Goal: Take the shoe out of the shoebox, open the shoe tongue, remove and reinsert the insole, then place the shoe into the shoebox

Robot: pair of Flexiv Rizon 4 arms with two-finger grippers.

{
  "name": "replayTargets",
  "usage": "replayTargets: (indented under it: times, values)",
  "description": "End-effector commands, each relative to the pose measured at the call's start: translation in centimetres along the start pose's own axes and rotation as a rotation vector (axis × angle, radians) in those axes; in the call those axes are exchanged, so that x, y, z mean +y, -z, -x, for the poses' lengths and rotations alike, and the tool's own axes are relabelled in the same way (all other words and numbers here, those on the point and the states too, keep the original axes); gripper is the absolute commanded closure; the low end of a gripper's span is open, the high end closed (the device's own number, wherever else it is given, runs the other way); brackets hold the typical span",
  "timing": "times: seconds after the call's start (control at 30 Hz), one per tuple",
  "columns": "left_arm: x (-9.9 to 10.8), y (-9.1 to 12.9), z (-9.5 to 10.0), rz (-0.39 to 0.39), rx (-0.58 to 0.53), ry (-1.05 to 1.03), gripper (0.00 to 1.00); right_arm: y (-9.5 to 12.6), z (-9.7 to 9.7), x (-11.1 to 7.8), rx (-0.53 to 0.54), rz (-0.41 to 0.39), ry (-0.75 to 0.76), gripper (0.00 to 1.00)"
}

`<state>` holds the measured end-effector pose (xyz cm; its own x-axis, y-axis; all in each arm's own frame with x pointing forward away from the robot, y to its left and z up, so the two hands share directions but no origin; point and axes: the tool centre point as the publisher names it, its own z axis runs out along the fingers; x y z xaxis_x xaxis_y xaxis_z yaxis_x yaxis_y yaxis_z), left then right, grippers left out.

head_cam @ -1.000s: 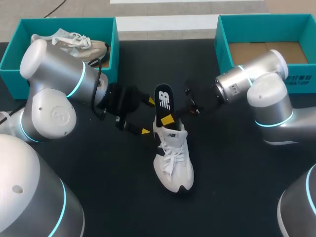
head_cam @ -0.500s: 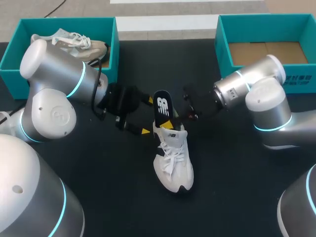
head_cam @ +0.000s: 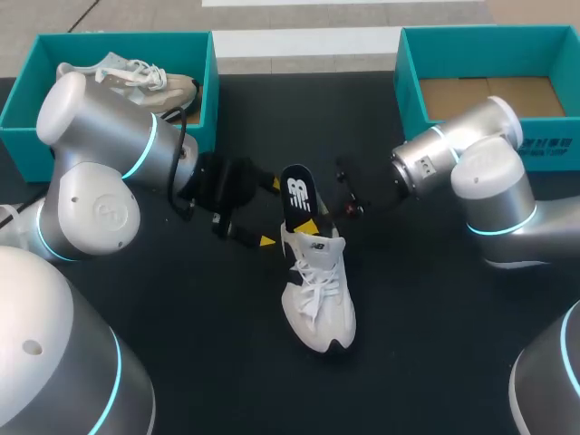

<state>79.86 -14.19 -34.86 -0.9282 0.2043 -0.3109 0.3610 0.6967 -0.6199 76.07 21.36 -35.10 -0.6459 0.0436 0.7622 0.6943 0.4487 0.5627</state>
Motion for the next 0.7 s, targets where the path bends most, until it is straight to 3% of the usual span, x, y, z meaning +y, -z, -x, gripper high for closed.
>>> replayTargets:
  times: [0.03, 0.7]
  values:
    - [-0.1, -0.1, 0.0, 0.003, 0.0, 0.0, 0.0, -0.2, 0.1, 0.1, -0.008, 0.004, 0.003, 0.78]
    - [-0.1, -0.1, 0.0, 0.003, 0.0, 0.0, 0.0, 1.3, -0.1, 1.1, -0.052, 0.005, 0.041, 0.76]
